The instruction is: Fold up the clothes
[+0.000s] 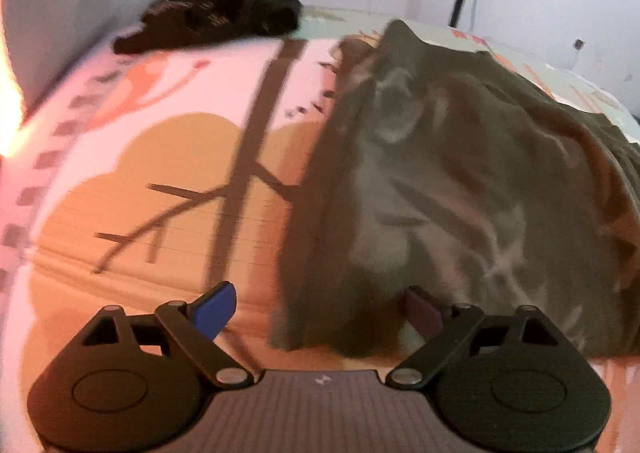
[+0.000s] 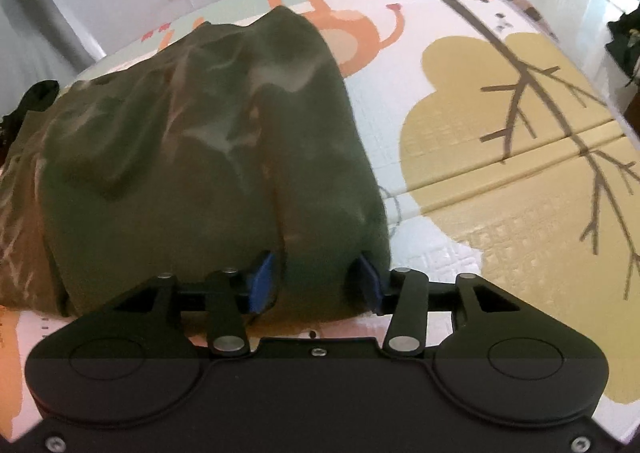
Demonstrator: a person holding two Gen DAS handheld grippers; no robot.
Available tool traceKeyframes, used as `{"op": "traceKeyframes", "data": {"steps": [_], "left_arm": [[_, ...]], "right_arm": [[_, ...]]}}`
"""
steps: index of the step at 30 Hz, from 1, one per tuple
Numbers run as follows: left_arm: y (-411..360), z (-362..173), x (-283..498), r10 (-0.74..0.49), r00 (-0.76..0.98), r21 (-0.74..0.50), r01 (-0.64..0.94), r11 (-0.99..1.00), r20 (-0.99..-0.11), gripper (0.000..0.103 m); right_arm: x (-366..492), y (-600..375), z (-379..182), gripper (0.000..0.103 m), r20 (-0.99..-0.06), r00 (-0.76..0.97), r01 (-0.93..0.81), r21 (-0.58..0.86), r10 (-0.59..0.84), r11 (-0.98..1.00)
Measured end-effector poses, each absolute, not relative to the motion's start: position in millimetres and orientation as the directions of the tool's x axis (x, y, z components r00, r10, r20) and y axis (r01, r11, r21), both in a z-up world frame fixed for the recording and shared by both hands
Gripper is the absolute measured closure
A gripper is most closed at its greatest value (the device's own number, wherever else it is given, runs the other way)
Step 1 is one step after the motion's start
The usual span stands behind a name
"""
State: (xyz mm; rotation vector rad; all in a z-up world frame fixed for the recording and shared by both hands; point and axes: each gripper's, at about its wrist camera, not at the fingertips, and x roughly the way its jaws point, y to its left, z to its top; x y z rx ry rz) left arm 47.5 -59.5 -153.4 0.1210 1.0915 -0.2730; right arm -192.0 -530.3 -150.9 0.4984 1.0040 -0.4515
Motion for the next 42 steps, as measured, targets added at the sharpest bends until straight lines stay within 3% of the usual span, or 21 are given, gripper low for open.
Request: {"op": "traceKeyframes", "data": {"steps": [6,9,11,16,30,42], "left_arm": [[-78.4,-163.8,41.5,-0.158,0.43,-0.014,0.32,0.947,-0.889,0.012],[-84.0,-167.7,40.9,-0.148,0.431,-0.006,0.312,0.95,-0.89,0.018],[-85.8,-168.1,40.3,-0.149,0.427,-0.012,0.306,0.952,-0.892,0.023],[-90.9,-166.3,39.8,-0.147,0.429,-0.013,0.299,0.954,-0.892,0.038],[-90.2,-149.1,28.9,-0.129,0.455,-0.012,0.25,0.968,-0.881,0.069],[-90.2,-139.1,0.6,-0.113,0.425,0.022,0.299,0.954,-0.898,0.074]], "right_arm": [[-181.4,-536.7,-162.2,0.053,-0.886,0.461,0.542,0.23,-0.057,0.808],[-179.6,-538.8,-165.1,0.053,-0.886,0.463,0.535,0.248,-0.034,0.808],[-178.9,-537.7,-165.3,0.057,-0.888,0.459,0.523,0.242,-0.031,0.817],[-178.6,-531.6,-163.2,0.082,-0.893,0.447,0.495,0.198,-0.053,0.846],[-191.2,-530.3,-162.4,0.092,-0.863,0.499,0.515,0.221,-0.08,0.828],[-198.8,-530.0,-147.8,0.094,-0.868,0.489,0.447,0.166,-0.085,0.879]]}}
